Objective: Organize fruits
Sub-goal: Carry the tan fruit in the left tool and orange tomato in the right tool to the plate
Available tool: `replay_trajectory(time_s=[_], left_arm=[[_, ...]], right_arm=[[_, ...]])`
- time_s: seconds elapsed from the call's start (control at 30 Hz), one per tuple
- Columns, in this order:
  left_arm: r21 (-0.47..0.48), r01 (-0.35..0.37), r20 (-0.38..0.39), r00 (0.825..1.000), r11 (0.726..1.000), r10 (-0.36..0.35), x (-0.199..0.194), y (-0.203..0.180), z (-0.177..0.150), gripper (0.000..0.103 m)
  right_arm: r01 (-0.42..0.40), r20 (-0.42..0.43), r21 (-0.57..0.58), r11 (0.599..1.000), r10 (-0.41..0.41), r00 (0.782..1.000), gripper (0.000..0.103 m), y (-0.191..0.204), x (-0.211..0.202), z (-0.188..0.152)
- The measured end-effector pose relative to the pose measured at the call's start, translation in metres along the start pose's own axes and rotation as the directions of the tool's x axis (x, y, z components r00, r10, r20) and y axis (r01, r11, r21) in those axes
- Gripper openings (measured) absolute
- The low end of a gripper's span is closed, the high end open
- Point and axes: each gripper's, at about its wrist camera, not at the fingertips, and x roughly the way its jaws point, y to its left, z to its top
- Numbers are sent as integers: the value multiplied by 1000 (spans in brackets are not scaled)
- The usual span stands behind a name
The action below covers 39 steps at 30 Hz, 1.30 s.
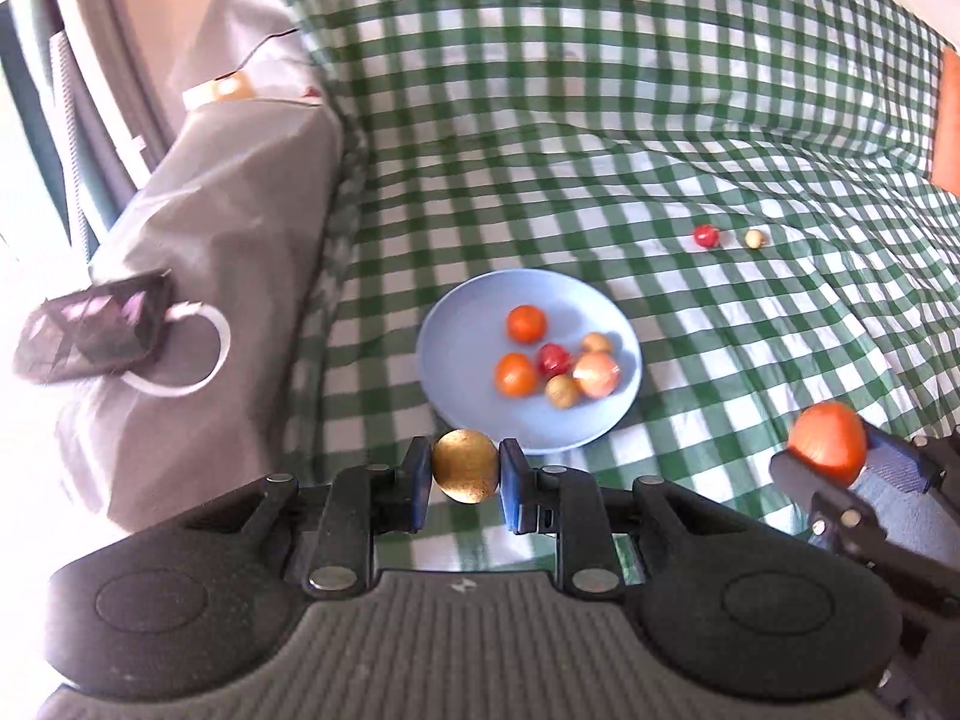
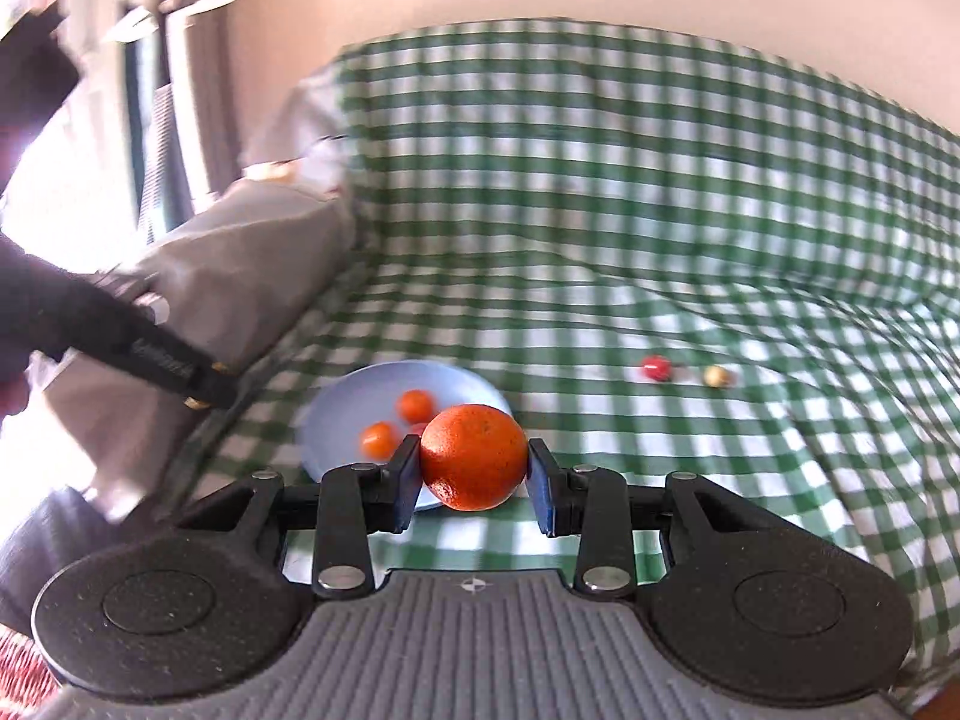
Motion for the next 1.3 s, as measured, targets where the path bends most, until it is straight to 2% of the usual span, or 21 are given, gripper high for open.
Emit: replay_trajectory(time_s=[0.23,0.63,1.0,1.3], left_arm=[[-36,-11,-3,1000,999,11,-8,21,-19,26],[-52,-2,-29,1000,999,0,10,26,-15,26],[-53,-3,-45,999,999,1,48,24,17,26],[-34,-1,-63,998,999,-1,102,10,51,26]], right_arm=[[-47,-20,-108,993,45,999,38,36,-2,7],[-48,-74,-117,992,39,996,38,40,12,7],[-38,-123,-97,995,26,992,38,39,49,16],[-37,-158,-80,996,24,987,38,34,108,28]])
